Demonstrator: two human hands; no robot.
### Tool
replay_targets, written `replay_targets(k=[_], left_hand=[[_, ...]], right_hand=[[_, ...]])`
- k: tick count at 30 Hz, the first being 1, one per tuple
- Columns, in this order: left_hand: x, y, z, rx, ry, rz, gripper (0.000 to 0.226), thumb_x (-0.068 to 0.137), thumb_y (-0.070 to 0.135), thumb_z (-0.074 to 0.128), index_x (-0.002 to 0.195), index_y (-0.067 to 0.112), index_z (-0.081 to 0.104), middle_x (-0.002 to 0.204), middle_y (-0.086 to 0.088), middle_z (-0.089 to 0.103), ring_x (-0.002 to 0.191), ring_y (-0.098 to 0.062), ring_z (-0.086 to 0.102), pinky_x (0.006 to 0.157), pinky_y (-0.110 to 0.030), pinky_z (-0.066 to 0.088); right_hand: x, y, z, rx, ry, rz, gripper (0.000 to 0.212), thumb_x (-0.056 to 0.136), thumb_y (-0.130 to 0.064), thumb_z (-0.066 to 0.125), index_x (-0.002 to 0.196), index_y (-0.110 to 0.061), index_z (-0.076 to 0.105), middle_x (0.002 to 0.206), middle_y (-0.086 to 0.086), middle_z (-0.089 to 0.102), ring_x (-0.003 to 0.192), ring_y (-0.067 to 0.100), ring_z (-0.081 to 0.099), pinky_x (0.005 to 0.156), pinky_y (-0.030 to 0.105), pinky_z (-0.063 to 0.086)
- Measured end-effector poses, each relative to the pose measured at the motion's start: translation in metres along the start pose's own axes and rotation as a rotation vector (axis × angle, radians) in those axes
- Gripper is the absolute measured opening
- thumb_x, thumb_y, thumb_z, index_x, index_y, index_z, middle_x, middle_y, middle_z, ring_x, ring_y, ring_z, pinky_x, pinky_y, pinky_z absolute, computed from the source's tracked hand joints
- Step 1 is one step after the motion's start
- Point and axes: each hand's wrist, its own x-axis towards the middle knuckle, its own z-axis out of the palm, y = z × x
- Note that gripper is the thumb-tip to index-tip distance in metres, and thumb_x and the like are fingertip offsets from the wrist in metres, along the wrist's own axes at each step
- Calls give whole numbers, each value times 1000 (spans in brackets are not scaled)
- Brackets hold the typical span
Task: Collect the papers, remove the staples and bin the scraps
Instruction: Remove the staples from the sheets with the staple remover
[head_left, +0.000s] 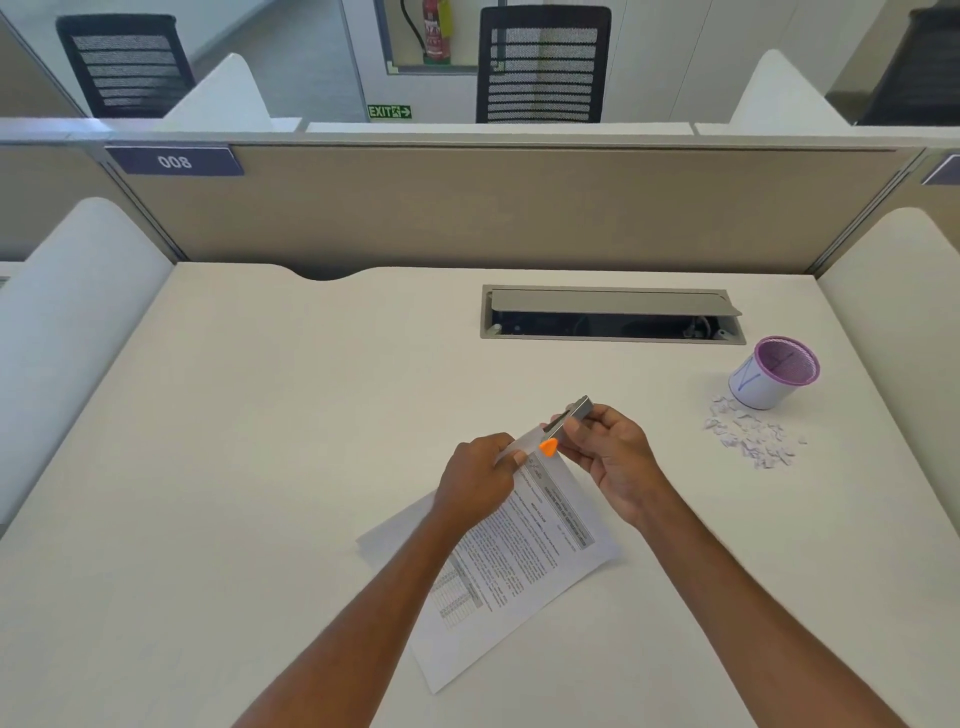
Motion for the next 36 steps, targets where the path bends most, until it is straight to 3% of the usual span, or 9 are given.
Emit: replay_targets(k=[6,10,14,18,24,27,31,33,36], left_hand=[[0,-3,3,-15,17,20,29,108,35,62,84,21,67,81,-2,74,79,-28,71,69,-43,54],[-2,-5,4,-41,54,33,38,107,30,64,70,31,55,70,2,63,68,-22,57,64,-35,40],[-4,-5,4,-86,48,47,26,108,30,62,84,22,66,75,-7,70,68,-23,59,63,-34,40],[-8,-2,5,-102,79,66,21,110,30,60,94,25,71,75,6,68,66,-12,57,62,-29,41],[-10,1,9,-151,129,48,21,110,29,61,90,28,69,72,7,65,65,-13,55,62,-29,40],[-10,-1,10,-185,126,41,17,110,33,61,99,29,72,81,0,72,72,-22,63,65,-31,44],[-13,2,8,-361,129,36,29,112,46,55,102,26,75,71,7,60,61,-7,48,60,-25,38],[-14,7,5,-354,127,36,33,105,56,63,98,25,73,74,12,68,62,-3,58,60,-19,44],[-9,8,5,-247,152,43,36,96,58,75,94,22,71,83,3,76,70,-9,70,61,-21,50]], right_hand=[[-1,4,9,-66,57,-33,28,93,-2,76,120,0,68,119,25,78,104,33,75,98,42,64],[-2,5,10,-95,79,-41,22,96,-1,74,117,-2,68,121,29,76,103,32,76,103,48,60],[-3,4,13,-96,91,-39,17,96,0,73,113,-3,70,116,24,79,101,31,77,100,48,61],[-4,5,17,-73,110,-35,16,96,0,74,111,-4,70,113,21,80,100,30,78,95,43,64],[-4,3,21,-37,124,-4,18,96,0,74,114,-1,70,113,20,81,96,29,79,80,37,67],[-2,3,21,-58,126,-9,16,96,0,75,111,-2,71,113,21,81,96,31,79,86,42,65],[-1,5,24,-103,118,-22,17,95,-2,77,111,-2,71,112,22,81,99,35,78,93,47,63],[-1,6,26,-116,118,-20,19,94,-2,78,111,-2,71,111,21,81,99,37,78,95,51,63],[-1,6,29,-115,122,-9,19,94,-1,77,112,-1,70,112,22,81,101,39,78,95,53,63]])
